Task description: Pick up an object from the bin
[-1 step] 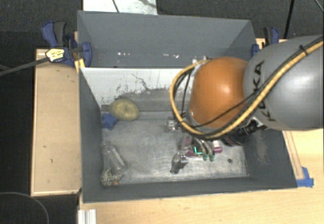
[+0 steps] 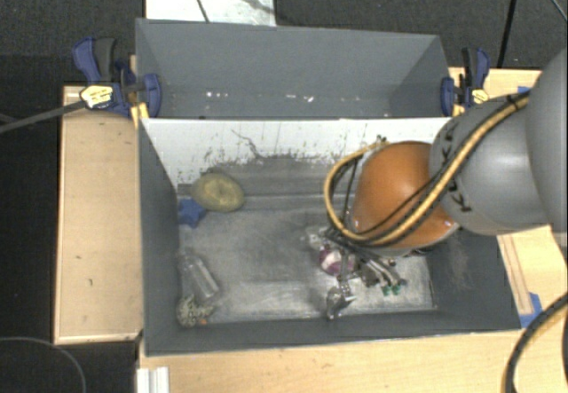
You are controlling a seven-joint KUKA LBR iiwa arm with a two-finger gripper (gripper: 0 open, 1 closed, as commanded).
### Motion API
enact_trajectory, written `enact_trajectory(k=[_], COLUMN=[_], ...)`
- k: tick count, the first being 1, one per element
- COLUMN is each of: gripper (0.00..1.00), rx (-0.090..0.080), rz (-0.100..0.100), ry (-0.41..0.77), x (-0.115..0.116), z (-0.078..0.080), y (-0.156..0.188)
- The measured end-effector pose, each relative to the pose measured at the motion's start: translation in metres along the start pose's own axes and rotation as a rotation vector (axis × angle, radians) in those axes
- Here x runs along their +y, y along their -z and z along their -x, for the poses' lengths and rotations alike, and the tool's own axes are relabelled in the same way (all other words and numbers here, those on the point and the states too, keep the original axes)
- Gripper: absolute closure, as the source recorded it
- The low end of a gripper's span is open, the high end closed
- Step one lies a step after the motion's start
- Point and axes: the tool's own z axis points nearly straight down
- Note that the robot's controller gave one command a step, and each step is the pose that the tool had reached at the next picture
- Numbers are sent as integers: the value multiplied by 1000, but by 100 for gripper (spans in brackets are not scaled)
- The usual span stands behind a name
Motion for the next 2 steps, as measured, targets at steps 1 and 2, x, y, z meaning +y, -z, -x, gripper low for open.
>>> enact_trajectory(k=[1,2], gripper=[0,100], rx=[-3,1], rz=[-2,0], ry=[-54,-53], x=[-61,-57], z=[4,3], y=[1,2])
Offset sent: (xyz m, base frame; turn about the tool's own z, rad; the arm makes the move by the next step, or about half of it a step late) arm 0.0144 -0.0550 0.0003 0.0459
